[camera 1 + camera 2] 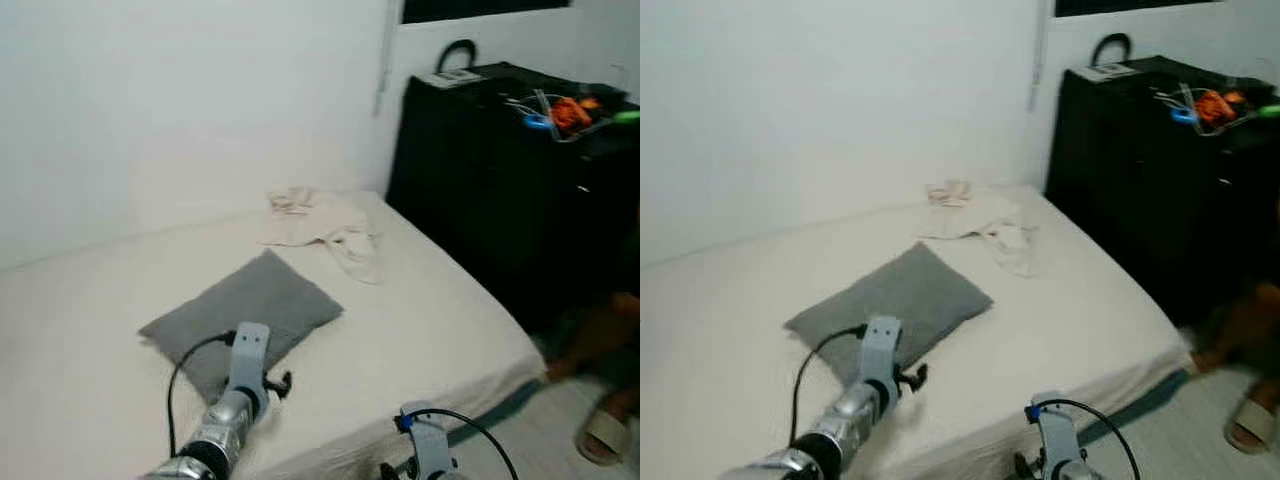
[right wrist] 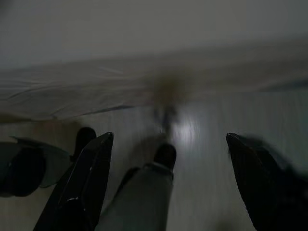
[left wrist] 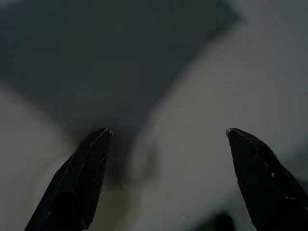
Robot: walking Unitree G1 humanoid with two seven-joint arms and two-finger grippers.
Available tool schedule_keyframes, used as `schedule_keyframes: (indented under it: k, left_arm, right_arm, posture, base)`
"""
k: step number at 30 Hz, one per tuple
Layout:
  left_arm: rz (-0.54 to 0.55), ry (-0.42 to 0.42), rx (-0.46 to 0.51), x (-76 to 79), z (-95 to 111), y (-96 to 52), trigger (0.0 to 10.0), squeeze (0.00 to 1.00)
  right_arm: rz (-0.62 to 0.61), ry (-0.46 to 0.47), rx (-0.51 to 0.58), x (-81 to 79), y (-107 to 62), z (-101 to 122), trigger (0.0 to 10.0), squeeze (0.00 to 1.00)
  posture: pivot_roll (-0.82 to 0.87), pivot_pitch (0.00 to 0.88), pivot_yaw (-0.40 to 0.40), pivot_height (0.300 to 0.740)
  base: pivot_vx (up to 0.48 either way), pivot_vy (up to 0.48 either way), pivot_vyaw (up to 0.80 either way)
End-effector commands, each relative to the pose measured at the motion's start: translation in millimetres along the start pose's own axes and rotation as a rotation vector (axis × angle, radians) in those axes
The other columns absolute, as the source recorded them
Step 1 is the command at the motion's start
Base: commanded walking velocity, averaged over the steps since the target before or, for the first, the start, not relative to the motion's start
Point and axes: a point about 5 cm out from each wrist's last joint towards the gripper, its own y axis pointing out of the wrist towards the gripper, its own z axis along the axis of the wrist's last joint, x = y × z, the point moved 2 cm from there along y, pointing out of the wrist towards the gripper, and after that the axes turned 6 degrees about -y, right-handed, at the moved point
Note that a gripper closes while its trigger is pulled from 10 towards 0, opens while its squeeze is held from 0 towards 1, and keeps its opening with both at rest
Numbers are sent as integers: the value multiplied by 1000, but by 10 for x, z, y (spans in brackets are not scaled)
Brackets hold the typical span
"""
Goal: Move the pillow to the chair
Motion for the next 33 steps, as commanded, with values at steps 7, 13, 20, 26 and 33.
schedule_keyframes:
  k: [7,13,20,26,33]
  left_arm:
    - [7,-129,-42,-174,-131,-52,10000,0]
    - [-170,-414,-113,20,-318,-106,10000,0]
    - [-261,-568,-136,200,-405,-144,10000,0]
    - [-171,-526,-104,171,-360,-111,10000,0]
    - [-136,-516,-38,163,-194,-56,10000,0]
  right_arm:
    - [-73,36,24,113,8,133,10000,0]
    - [-168,133,63,351,-30,260,10000,0]
    - [-213,140,130,507,-62,452,10000,0]
    - [-194,134,174,469,-48,566,10000,0]
    - [-179,131,203,441,-42,628,10000,0]
  posture:
    - [-88,0,24,740]
    - [-93,0,24,735]
    - [-103,0,23,700]
    - [-113,0,22,665]
    - [-119,0,23,645]
  base:
    - [0,0,109]
    - [0,0,0]
    - [0,0,0]
    - [0,0,0]
    - [0,0,0]
